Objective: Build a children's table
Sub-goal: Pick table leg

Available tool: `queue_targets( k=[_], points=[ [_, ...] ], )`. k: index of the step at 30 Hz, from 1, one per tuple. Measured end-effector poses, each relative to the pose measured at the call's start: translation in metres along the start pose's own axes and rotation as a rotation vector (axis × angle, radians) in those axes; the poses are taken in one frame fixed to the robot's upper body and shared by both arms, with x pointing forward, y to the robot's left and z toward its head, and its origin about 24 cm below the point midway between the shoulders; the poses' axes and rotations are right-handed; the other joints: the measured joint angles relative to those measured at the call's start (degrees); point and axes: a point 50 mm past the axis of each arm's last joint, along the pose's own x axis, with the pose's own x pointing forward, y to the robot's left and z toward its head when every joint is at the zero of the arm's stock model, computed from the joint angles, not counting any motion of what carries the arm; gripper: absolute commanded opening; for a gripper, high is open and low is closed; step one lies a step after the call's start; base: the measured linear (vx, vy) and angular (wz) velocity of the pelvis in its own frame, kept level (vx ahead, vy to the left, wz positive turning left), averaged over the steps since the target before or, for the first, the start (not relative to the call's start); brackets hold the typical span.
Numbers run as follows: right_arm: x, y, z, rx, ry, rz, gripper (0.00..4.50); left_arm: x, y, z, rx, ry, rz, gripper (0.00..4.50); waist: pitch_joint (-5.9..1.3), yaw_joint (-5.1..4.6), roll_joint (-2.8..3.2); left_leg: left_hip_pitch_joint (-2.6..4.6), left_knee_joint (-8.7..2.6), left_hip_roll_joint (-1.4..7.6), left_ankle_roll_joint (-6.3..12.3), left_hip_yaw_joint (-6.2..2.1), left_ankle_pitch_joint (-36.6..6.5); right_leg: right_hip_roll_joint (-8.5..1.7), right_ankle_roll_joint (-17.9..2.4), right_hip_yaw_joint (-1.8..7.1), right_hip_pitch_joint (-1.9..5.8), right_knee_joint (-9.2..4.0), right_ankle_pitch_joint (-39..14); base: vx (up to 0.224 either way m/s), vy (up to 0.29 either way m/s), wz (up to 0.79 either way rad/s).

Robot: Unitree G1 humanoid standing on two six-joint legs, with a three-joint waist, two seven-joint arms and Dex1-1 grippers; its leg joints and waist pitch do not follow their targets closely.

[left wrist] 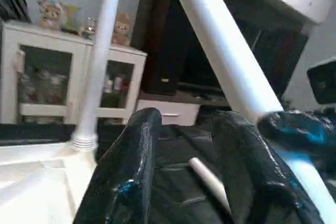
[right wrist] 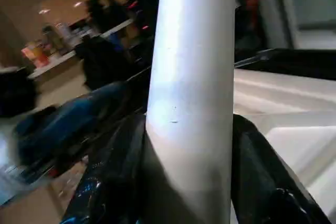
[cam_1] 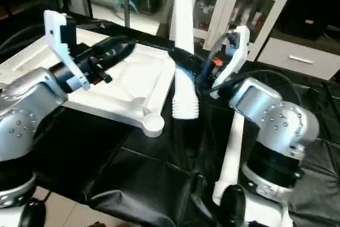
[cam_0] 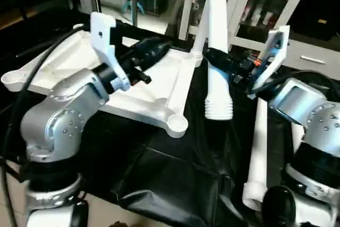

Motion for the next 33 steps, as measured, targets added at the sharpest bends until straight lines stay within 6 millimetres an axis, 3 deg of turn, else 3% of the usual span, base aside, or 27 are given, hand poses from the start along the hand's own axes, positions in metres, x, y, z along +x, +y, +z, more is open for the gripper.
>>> queue_targets(
  k=[6,12,21,28,29,33],
  points=[
    [0.0,0.011,-0.013,0.006,0.103,0.15,1.8,0.017,-0.009,0.01,-0.085,-0.031,-0.054,2.73,0.0,0.58,-0.01,0.02,0.0,0.01,0.14,-0.01,-0.08,0.0,0.16,-0.01,0.03,-0.06,-0.09,0.0,0.0,0.0],
    [-0.001,0.013,-0.017,-0.062,0.151,0.147,1.8,0.024,-0.012,0.016,-0.146,-0.071,-0.075,3.13,0.03,1.03,-0.07,0.02,0.01,0.01,0.13,-0.01,-0.07,-0.01,0.28,-0.02,0.05,-0.06,-0.14,0.0,0.0,0.0],
    [0.006,0.012,-0.035,-0.357,0.248,0.051,1.8,0.032,0.002,0.015,-0.247,-0.083,0.051,3.14,0.04,1.17,-0.07,-0.15,0.01,0.01,0.14,-0.06,-0.07,-0.01,0.32,-0.09,0.04,-0.27,-0.12,0.0,0.0,0.0],
    [0.018,0.018,-0.039,-0.611,0.225,-0.007,1.8,0.036,0.008,0.017,-0.295,-0.104,0.133,3.14,0.04,1.01,-0.1,-0.29,0.01,0.01,0.15,-0.1,-0.09,-0.01,0.05,-0.13,0.04,-0.49,0.06,0.0,0.0,0.0],
    [0.019,0.018,-0.041,-0.645,0.217,-0.019,1.8,0.037,0.01,0.016,-0.308,-0.108,0.151,2.86,0.04,1.06,-0.1,-0.31,0.01,0.01,0.16,-0.1,-0.09,-0.01,0.05,-0.14,0.04,-0.51,0.06,0.0,0.0,0.0],
    [0.025,0.02,-0.046,-0.763,0.196,-0.047,1.8,0.038,0.019,0.019,-0.343,-0.144,0.233,2.74,0.11,1.02,-0.22,-0.34,0.01,0.01,0.27,-0.1,-0.16,-0.01,0.05,-0.15,0.04,-0.54,0.07,0.0,0.0,0.0]
  ],
)
